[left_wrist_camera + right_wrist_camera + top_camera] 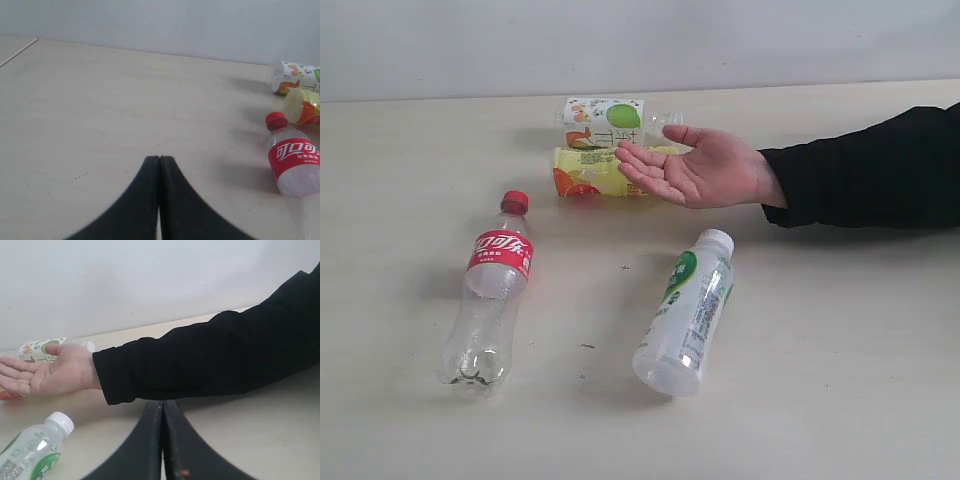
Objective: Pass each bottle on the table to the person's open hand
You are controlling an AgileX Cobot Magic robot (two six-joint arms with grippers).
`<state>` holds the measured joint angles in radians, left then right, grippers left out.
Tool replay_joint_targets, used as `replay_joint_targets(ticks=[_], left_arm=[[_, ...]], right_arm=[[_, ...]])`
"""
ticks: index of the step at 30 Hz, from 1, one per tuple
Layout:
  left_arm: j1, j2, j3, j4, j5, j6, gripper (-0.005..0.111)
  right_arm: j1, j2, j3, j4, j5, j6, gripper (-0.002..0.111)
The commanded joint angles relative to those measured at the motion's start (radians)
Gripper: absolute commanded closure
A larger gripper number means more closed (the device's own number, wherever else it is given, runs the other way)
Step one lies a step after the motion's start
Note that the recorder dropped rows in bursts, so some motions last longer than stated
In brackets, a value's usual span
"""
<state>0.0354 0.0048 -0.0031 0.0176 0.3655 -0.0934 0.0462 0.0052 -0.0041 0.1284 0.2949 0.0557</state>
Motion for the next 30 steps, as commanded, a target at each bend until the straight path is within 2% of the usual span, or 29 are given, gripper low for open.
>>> replay_joint_targets(ticks=[1,9,12,14,19,23,30], left_arm=[[0.001,-0.005,0.003,-0.004,-0.005,-0.007,0.106],[0.001,-0.005,0.003,-0.001,-0.005,-0.005,0.106],[0.001,-0.005,0.003,0.034,-0.032,0.063,0.106],[0.001,-0.005,0.003,0.051,-0.108,0.1,0.106],[0.001,-0.005,0.003,0.051,-0.434,0.082,0.106],[0.001,-0.005,0.003,0.051,-0.595,0.077,0.106],[0.001,-0.005,0.003,0.051,-0.775,-0.221,0.106]], right_arm=[[0.0,-0.005,0.004,-0.004,-0.008,-0.002,0.108],[0.0,-0.005,0.004,-0.004,-0.008,-0.002,0.108],[0.0,-0.005,0.004,-0.004,-0.008,-0.002,0.108],[0.0,-0.005,0.004,-0.004,-0.008,-0.002,0.108],[0.0,-0.005,0.004,-0.004,-0.008,-0.002,0.108],[0.0,-0.005,0.004,-0.004,-0.008,-0.002,0.108],[0.0,-0.005,0.004,-0.004,-0.008,-0.002,0.108]])
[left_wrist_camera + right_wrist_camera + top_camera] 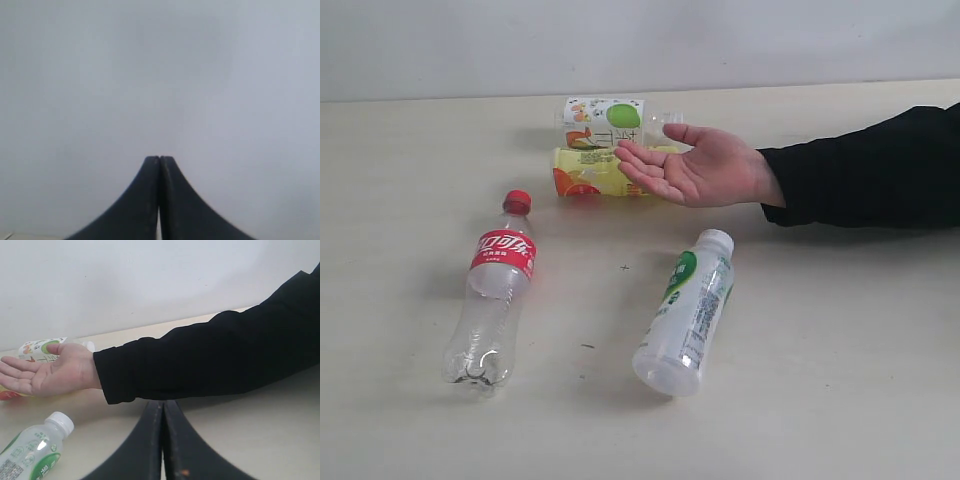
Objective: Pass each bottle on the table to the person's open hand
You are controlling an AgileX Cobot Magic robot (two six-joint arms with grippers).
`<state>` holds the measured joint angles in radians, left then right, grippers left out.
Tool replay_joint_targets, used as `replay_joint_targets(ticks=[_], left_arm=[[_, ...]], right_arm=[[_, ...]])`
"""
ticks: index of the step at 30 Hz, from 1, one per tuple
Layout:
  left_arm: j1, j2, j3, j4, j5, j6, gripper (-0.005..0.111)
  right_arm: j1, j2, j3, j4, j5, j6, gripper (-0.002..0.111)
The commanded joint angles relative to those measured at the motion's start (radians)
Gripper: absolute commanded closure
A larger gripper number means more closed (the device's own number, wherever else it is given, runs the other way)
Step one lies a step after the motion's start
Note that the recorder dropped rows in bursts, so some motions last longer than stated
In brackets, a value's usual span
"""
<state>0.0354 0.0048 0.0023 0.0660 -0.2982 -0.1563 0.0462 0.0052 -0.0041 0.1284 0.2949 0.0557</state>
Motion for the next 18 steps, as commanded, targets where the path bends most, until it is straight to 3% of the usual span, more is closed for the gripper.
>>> replay_joint_targets(ticks=[1,4,9,14,18], left_arm=[[0.001,-0.005,-0.002,0.003,-0.136,-0.212,0.106],[0.001,-0.005,-0.002,0.003,-0.204,-0.371,0.106],[0.003,-0.001,-0.026,-0.011,-0.486,-0.374,0.106],[0.003,0.237,-0.263,-0.173,-0.412,-0.331,0.106],[0.003,0.525,-0.477,-0.066,-0.209,-0.36,0.106]], right_arm=[[0.0,-0.005,0.004,-0.004,-0.008,-0.002,0.108],[0.0,-0.005,0.004,-0.004,-0.008,-0.002,0.108],[0.0,-0.005,0.004,-0.004,-0.008,-0.002,0.108],[0.0,-0.005,0.004,-0.004,-0.008,-0.002,0.108],[0.0,-0.005,0.004,-0.004,-0.008,-0.002,0.108]])
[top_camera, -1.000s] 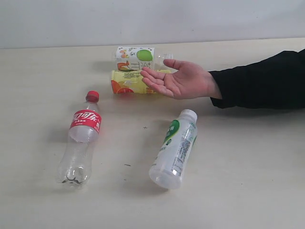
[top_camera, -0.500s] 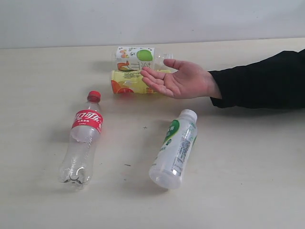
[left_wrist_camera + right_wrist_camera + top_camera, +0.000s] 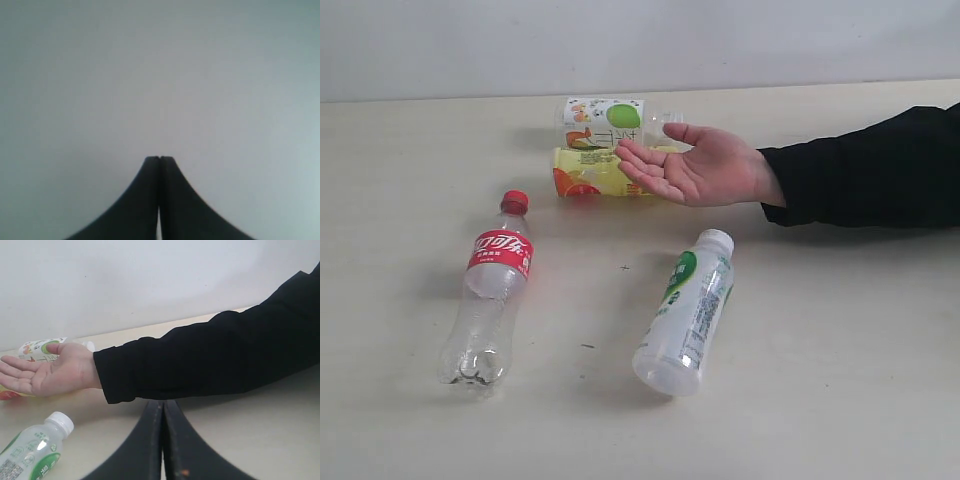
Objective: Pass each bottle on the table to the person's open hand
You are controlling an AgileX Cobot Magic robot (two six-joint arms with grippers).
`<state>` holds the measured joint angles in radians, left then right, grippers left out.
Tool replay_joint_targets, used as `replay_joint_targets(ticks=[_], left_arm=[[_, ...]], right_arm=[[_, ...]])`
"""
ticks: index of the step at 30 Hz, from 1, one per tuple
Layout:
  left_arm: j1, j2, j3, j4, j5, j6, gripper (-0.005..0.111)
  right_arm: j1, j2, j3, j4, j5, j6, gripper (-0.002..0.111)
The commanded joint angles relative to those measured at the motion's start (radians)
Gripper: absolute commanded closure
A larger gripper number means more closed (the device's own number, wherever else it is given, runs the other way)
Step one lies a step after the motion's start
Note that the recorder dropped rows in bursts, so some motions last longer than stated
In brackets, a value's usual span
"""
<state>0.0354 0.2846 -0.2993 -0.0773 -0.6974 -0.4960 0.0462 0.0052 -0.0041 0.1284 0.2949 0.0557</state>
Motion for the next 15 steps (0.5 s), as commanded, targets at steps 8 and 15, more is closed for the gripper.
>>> replay_joint_targets(ticks=[8,15], left_arm=[[-0.092,0.811,-0.466,0.393,0.853,-0.256,0.106],[-0.347,1.055,-0.577,0.361,1.181,-0.037,0.105]], right_arm=[[0.0,-0.005,0.004,-0.004,-0.008,-0.002,0.108],[0.0,-0.005,0.004,-0.004,-0.008,-0.002,0.108]])
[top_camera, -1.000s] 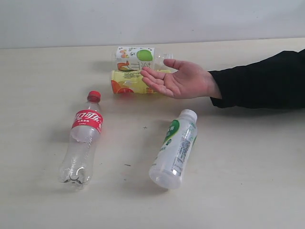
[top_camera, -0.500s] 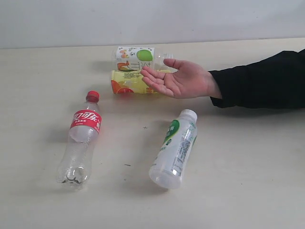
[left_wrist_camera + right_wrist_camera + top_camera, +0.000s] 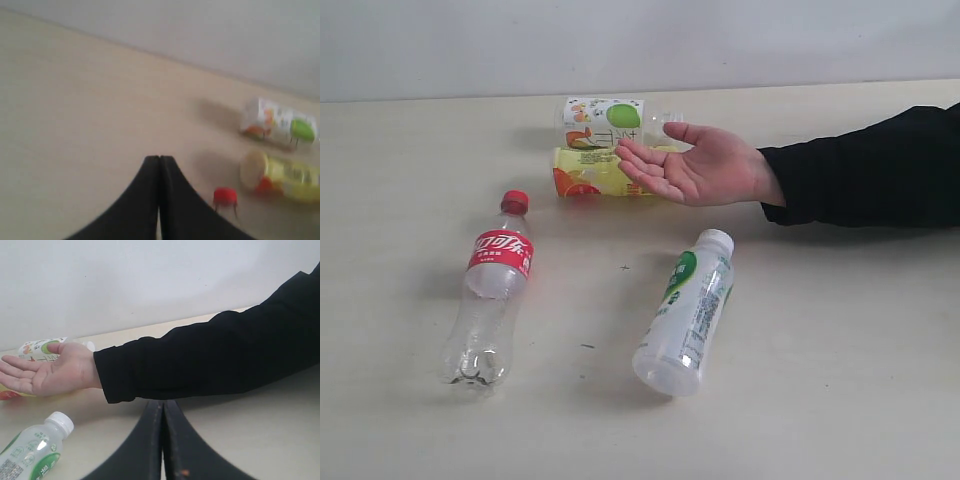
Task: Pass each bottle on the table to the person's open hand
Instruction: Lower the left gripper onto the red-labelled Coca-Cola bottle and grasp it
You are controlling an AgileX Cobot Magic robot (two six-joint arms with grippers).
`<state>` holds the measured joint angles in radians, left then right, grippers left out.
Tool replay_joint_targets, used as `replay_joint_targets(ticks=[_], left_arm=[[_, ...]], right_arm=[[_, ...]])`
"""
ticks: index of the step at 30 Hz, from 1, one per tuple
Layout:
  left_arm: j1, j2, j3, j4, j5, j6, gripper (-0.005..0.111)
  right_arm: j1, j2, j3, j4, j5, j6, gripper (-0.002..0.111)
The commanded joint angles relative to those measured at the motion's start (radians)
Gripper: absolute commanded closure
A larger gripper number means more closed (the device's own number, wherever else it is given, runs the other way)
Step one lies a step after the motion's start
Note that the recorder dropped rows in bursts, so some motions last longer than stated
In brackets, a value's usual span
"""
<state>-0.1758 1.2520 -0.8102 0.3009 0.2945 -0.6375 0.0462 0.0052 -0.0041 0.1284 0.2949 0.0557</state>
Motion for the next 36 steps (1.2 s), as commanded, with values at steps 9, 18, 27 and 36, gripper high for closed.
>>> replay_joint_targets(ticks=[9,18,27,36], left_arm=[[-0.411,0.221,-0.239,-0.06,0.472,0.185,0.063],[-0.446,0.418,-0.272,-0.109,0.496,0.189,0.033],[-0.446,0.556,-0.272,-0.111,0.487,0.189,0.024],[-0.446,0.637,-0.272,-0.113,0.475,0.189,0.024]], right_arm=[[0.0,-0.005,0.004,-0.004,-0.008,-0.002,0.108],[0.0,-0.005,0.004,-0.004,-0.008,-0.002,0.108],[0.0,-0.005,0.004,-0.004,-0.008,-0.002,0.108],[0.0,-0.005,0.004,-0.004,-0.008,-0.002,0.108]])
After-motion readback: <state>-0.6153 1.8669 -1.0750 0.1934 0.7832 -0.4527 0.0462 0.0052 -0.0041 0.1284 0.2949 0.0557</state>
